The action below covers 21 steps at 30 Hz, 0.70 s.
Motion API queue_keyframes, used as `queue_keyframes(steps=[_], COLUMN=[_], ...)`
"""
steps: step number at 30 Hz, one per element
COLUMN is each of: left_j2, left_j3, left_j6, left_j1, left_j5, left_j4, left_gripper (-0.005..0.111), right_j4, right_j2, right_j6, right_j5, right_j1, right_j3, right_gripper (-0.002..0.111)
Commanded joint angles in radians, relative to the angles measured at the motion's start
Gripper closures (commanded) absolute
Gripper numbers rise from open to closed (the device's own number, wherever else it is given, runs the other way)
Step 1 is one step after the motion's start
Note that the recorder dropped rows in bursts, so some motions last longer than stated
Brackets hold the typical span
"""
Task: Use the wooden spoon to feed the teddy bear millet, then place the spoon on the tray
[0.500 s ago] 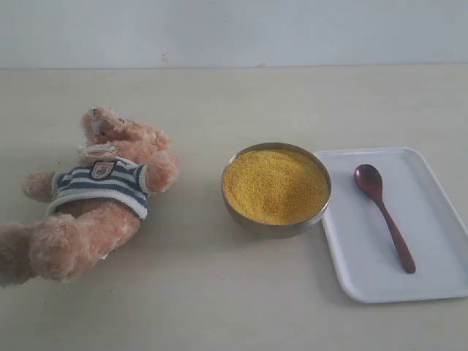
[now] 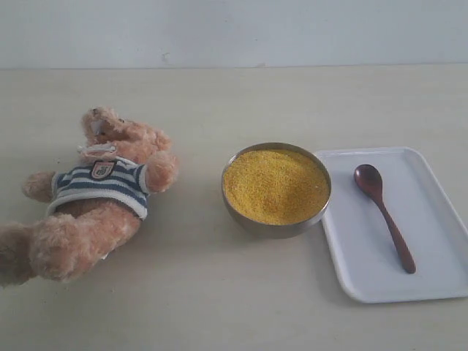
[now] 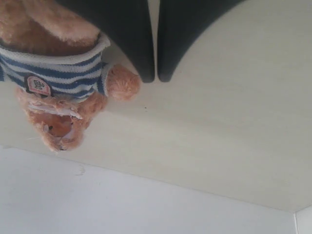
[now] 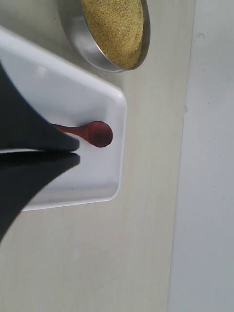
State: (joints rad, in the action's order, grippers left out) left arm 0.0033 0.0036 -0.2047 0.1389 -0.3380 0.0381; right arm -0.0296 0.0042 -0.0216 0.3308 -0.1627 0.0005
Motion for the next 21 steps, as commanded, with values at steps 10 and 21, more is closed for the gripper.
queue_keyframes(steps=[10, 21], left_j2=[-0.003, -0.003], left_j3=[-0.004, -0.004], left_j6=[0.003, 0.003], left_j1=[0.002, 0.002], left_j5=[0.008, 0.008], left_j4=[-0.003, -0.003], left_gripper=[0.103, 0.103], right_j4=[-0.008, -0.002], right_j2=[-0.004, -0.004], right_j6=[0.003, 0.005], right_j5=[-0.006, -0.146], right_j1=[0.003, 0.003], right_j3=[0.000, 0.000], right_gripper=[0.109, 0.109])
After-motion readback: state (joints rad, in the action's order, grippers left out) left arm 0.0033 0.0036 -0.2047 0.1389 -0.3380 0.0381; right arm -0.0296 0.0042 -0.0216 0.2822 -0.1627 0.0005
